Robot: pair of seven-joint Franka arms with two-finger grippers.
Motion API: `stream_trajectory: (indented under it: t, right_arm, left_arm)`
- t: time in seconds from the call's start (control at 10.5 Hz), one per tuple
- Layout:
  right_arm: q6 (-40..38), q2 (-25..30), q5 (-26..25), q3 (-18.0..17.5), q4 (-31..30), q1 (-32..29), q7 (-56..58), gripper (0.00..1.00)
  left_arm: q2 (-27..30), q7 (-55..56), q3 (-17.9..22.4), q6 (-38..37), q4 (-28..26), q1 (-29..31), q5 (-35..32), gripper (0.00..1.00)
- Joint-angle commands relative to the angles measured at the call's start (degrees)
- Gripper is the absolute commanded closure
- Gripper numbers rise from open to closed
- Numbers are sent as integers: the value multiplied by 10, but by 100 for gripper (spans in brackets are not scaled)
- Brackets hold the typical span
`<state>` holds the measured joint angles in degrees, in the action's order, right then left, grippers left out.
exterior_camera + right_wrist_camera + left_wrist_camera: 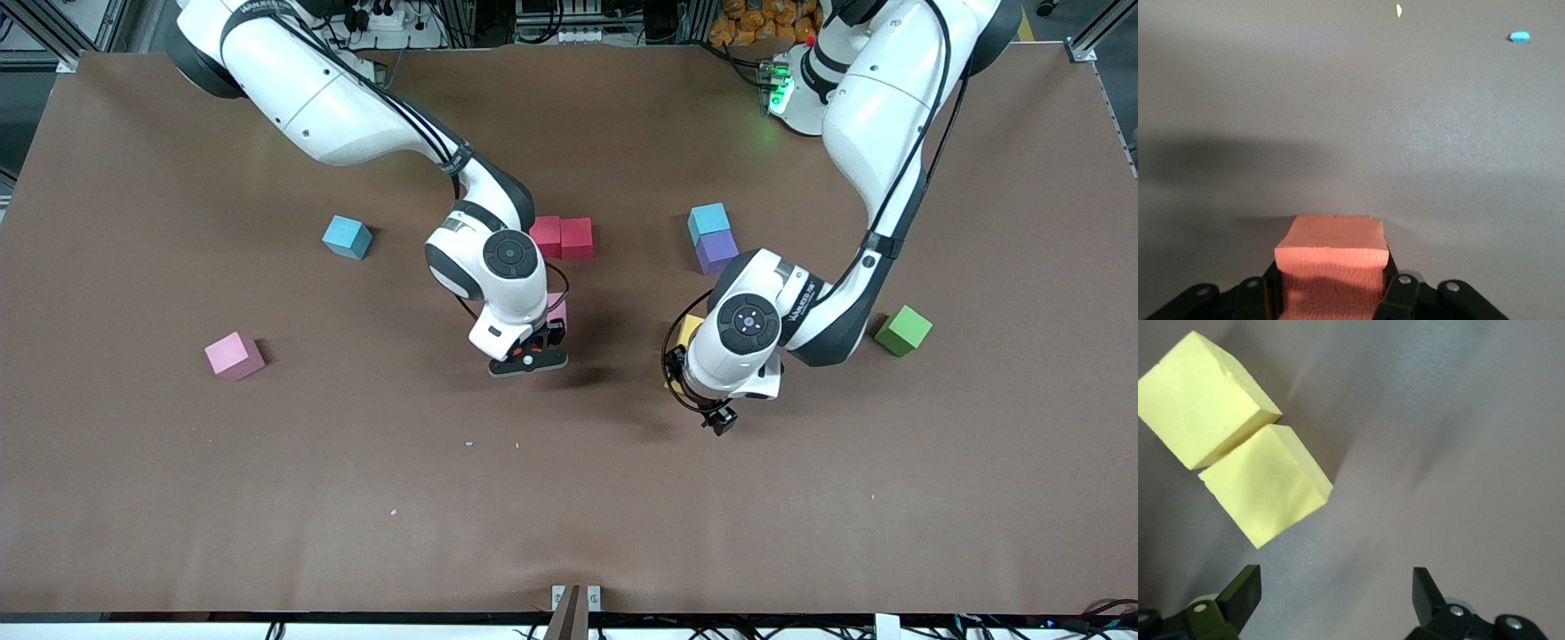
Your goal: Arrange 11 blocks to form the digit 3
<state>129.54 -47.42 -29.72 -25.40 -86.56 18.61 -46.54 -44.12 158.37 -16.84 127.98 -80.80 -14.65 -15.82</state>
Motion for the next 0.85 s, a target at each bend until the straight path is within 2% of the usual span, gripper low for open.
stream_trajectory:
  t: [0.0, 0.38, 0.57, 0.76]
  right_arm:
    - [-12, -6, -16, -12, -38, -15, -25, 100]
    - [-12, -6, -15, -19, -45, -16, -32, 100]
    - [-12, -7, -15, -20, -47, -16, -32, 100]
    - [-13, -7, -15, -26, -47, -16, -33, 100]
  left_arm:
    - [11, 21, -3, 18, 6, -7, -73, 0]
    - [11, -150, -10, 24, 13, -10, -70, 0]
    - [10, -294, -30, 25, 13, 1, -65, 0]
    - [11, -422, -30, 24, 14, 10, -30, 0]
